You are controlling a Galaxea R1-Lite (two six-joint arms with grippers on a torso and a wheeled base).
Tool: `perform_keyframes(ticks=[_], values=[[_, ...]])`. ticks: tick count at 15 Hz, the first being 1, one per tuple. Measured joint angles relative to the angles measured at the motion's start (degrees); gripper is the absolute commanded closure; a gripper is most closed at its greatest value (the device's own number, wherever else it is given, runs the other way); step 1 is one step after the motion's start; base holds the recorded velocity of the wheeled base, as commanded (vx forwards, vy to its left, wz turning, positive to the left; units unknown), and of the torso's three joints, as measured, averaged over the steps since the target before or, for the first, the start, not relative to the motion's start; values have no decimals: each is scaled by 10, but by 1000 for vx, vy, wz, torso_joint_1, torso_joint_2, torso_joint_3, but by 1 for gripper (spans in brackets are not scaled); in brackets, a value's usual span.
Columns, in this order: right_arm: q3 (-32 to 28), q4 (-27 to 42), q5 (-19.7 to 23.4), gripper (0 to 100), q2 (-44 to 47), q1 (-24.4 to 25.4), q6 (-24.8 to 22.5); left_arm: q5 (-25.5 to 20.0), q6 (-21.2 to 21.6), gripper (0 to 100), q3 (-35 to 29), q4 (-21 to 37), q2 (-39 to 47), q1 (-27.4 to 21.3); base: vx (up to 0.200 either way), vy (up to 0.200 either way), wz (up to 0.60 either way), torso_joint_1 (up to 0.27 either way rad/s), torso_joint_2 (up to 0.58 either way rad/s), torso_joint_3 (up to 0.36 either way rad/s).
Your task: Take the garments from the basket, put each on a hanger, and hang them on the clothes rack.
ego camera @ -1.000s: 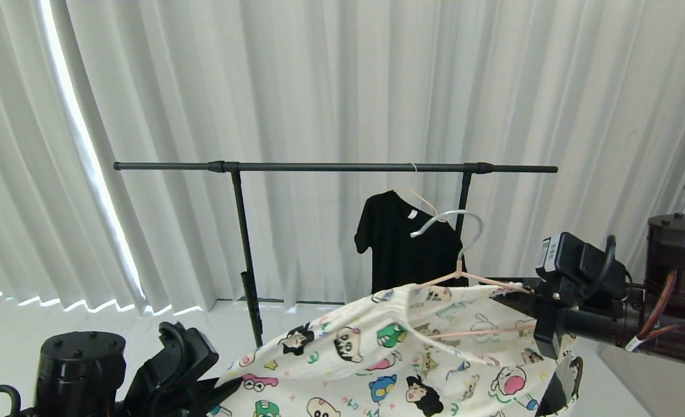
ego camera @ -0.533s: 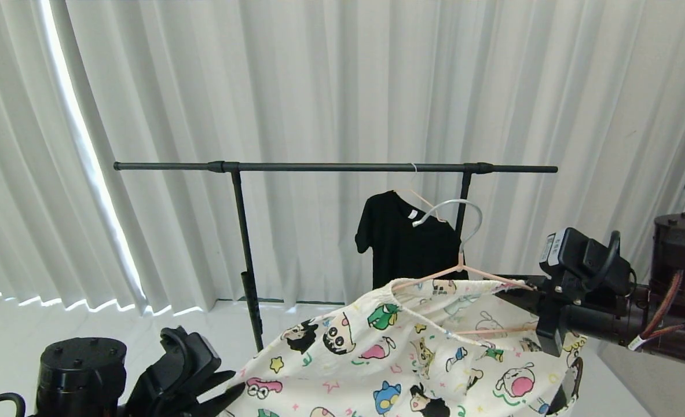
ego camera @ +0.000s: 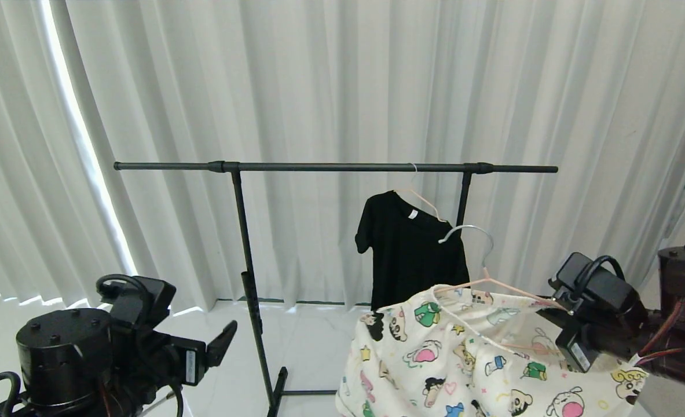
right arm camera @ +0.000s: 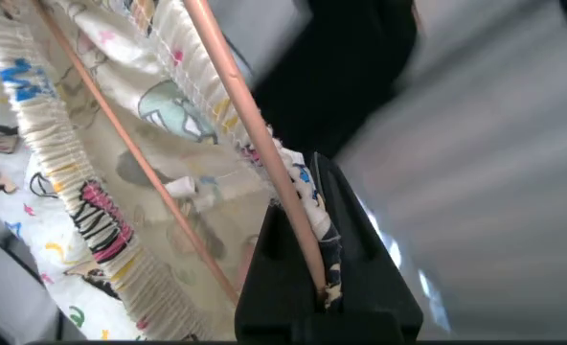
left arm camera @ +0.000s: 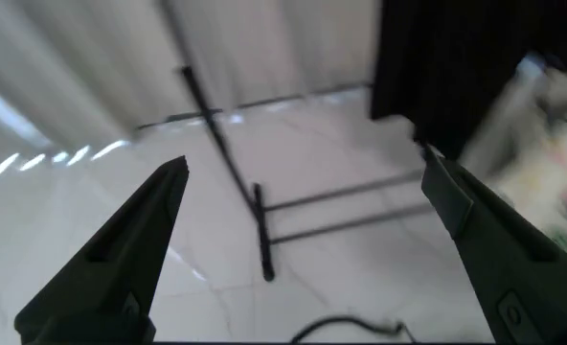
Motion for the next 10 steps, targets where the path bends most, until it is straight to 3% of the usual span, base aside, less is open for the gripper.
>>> perform_keyframes(ticks=[3, 6, 10], values=[[29, 68, -104, 100, -1, -60, 64, 50, -5, 0, -15, -1, -4, 1, 0, 0, 0, 0, 0, 0], [32, 156, -214, 100, 0, -106, 132, 113, 31, 0, -15, -5, -6, 2, 0, 0, 0, 0, 0, 0], [3, 172, -227, 100, 11, -122, 212, 114, 36, 0, -19, -21, -7, 1, 0, 0, 0, 0, 0, 0]])
